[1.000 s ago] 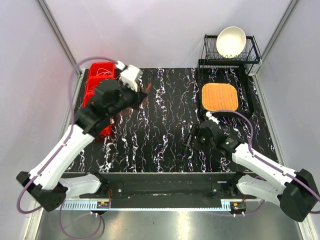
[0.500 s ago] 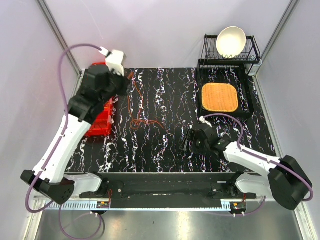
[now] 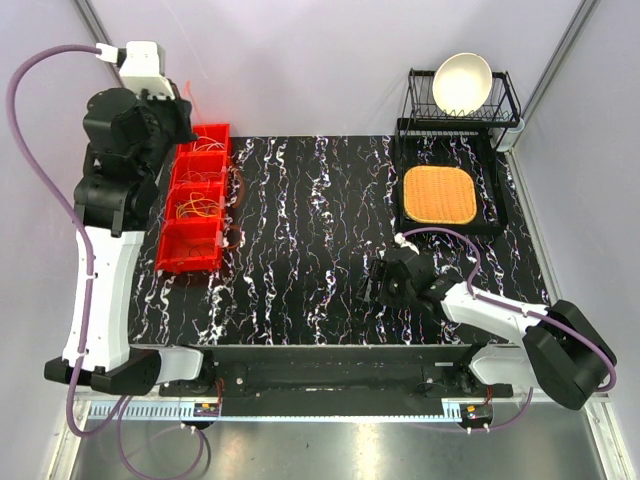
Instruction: Untangle the cables
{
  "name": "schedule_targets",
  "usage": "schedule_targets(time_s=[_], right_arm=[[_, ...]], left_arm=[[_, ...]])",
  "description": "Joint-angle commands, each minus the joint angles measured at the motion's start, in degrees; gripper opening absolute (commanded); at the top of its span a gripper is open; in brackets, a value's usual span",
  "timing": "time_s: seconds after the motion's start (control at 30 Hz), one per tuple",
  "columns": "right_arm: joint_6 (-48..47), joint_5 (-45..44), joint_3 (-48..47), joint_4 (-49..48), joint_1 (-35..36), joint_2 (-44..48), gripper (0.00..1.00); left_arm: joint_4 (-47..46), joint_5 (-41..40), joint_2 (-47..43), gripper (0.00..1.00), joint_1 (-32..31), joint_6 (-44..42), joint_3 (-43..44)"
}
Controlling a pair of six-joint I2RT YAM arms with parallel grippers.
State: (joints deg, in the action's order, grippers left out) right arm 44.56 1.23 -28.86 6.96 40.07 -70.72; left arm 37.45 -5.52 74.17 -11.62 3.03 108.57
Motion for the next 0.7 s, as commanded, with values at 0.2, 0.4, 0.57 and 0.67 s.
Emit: schedule_targets(time_s=[0.2, 0.4, 0.57, 0.67], right_arm=[[-1.31, 1.4, 0.91, -4.24, 0.0, -0.3, 0.75], [-1.49, 1.67, 1.09, -4.59, 0.09, 0.05, 0.75], [-1.66, 2.1, 1.44, -5.03, 0.09, 0.14, 0.75], [-1.75, 2.28, 1.35, -5.2, 0.0, -0.03, 0.75]], left_arm=[[-5.81, -9.24, -5.8, 0.0, 3.79, -0.66, 3.91], [-4.93, -14.51, -3.07, 0.0, 4.15, -2.32, 11.22], [-7.47, -17.41, -5.7, 0.0, 4.5, -2.68, 4.22], [-9.93, -19.09, -7.37, 0.0, 5.11, -4.17, -1.93]])
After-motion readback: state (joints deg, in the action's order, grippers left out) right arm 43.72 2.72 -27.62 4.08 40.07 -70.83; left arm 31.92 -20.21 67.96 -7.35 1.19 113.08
